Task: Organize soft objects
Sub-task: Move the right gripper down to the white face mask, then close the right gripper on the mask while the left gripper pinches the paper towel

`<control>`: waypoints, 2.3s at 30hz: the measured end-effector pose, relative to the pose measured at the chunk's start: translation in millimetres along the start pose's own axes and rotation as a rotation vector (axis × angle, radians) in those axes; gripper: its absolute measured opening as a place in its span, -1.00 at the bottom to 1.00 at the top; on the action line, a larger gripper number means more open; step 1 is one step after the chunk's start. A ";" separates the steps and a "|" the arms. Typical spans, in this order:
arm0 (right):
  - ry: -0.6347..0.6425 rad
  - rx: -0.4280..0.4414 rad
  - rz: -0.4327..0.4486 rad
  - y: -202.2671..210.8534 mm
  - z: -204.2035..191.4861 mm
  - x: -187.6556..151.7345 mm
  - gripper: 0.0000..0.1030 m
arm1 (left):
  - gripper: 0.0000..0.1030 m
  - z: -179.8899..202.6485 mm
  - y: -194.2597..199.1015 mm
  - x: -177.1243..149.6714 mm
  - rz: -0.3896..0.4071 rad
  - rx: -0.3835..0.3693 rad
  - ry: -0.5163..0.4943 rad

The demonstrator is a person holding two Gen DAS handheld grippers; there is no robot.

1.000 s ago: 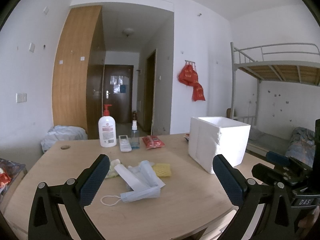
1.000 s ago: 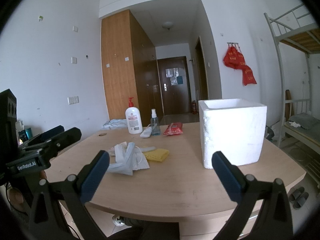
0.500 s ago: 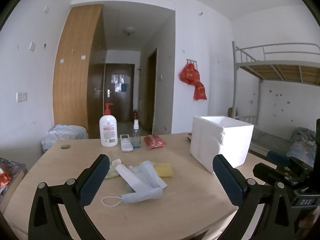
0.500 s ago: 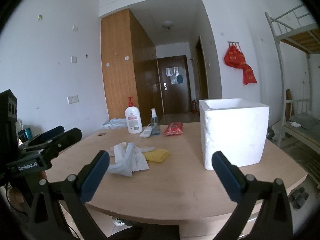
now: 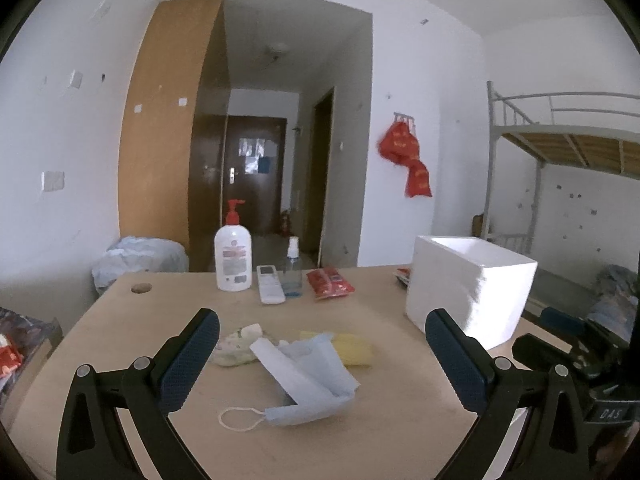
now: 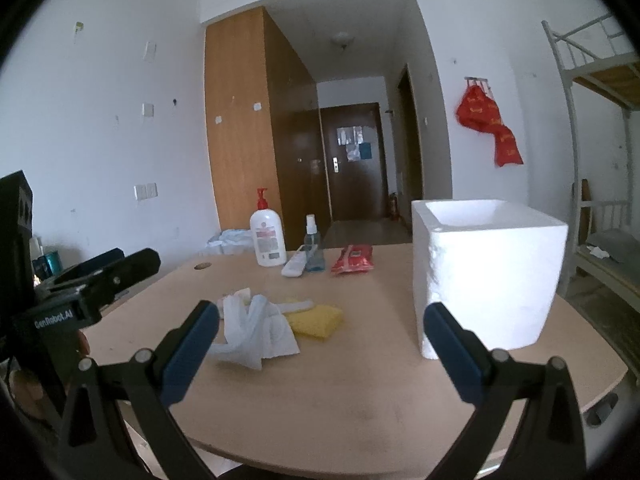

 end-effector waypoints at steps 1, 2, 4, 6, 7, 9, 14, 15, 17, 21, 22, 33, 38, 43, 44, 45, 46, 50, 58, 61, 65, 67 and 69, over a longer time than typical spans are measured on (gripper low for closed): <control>0.000 0.007 -0.005 -4.2 -0.7 0.9 1.00 | 0.99 -2.8 -3.2 1.1 -0.007 0.006 0.005; -0.002 0.015 -0.007 -7.6 -1.0 1.5 1.00 | 0.99 -4.9 -5.8 1.5 -0.014 0.009 0.007; -0.001 0.025 -0.015 -14.4 -1.0 2.1 1.00 | 0.99 -11.7 -12.9 4.7 -0.025 0.021 0.014; 0.000 0.033 -0.026 -21.2 -1.6 3.1 1.00 | 0.99 -19.0 -19.5 9.5 -0.027 0.034 0.019; -0.003 0.046 -0.032 -25.9 -2.0 3.3 1.00 | 0.99 -22.6 -22.3 10.7 -0.029 0.043 0.020; -0.013 0.071 -0.048 -34.1 -2.8 3.0 1.00 | 0.99 -27.3 -27.8 11.1 -0.041 0.054 0.017; -0.010 0.114 -0.085 -54.4 -9.3 4.3 1.00 | 0.99 -39.0 -40.7 9.9 -0.065 0.083 0.014; -0.010 0.127 -0.093 -58.1 -10.7 3.6 1.00 | 0.99 -41.9 -43.8 9.1 -0.073 0.086 0.017; 0.001 0.136 -0.109 -67.2 -14.8 3.2 1.00 | 0.99 -47.4 -49.3 6.4 -0.091 0.100 0.024; 0.021 0.151 -0.136 -81.8 -20.9 1.1 1.00 | 0.99 -60.7 -60.5 -1.4 -0.139 0.113 0.041; 0.028 0.153 -0.146 -86.5 -22.8 -0.1 1.00 | 0.99 -63.6 -62.7 -4.3 -0.152 0.114 0.043; 0.071 0.207 -0.268 -117.1 -38.8 -17.7 1.00 | 0.99 -86.9 -77.7 -23.8 -0.228 0.158 0.057; 0.091 0.235 -0.303 -124.6 -52.7 -23.0 1.00 | 0.99 -105.6 -82.4 -29.2 -0.250 0.190 0.079; 0.124 0.247 -0.348 -132.8 -66.7 -31.3 1.00 | 0.99 -117.2 -89.3 -37.5 -0.274 0.179 0.120; 0.129 0.240 -0.358 -135.7 -67.0 -32.8 1.00 | 0.99 -118.3 -92.1 -39.5 -0.281 0.178 0.121; 0.135 0.232 -0.371 -139.5 -68.0 -34.7 1.00 | 0.99 -118.3 -93.1 -40.6 -0.285 0.176 0.123; 0.137 0.230 -0.386 -142.7 -69.0 -37.0 1.00 | 0.99 -118.3 -95.1 -42.3 -0.290 0.167 0.126; 0.119 0.230 -0.438 -154.9 -66.3 -45.0 0.58 | 0.99 -119.6 -100.9 -46.4 -0.304 0.157 0.132; 0.048 0.281 -0.539 -166.0 -63.2 -64.7 -0.48 | 0.99 -126.5 -110.7 -49.0 -0.318 0.152 0.145; 0.046 0.290 -0.544 -164.1 -64.8 -68.0 -0.68 | 0.99 -129.6 -114.5 -51.6 -0.323 0.156 0.154; 0.019 0.280 -0.539 -160.0 -60.0 -70.9 -0.77 | 0.99 -130.2 -117.3 -54.5 -0.331 0.158 0.154; 0.012 0.278 -0.532 -158.5 -56.6 -71.0 -0.81 | 0.99 -127.8 -118.6 -56.0 -0.341 0.144 0.152; 0.003 0.274 -0.523 -156.5 -52.7 -69.3 -0.81 | 0.99 -123.7 -120.3 -56.8 -0.353 0.120 0.154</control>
Point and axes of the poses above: each gripper's, at about its wrist camera, not at the fingertips, and y roughly against the way its jaws point, z to its right, x to its top, the point moved 8 cm from there along -y, roughly the way its jaws point, and after that the axes turned 6 degrees about y, right-handed, at the moved point
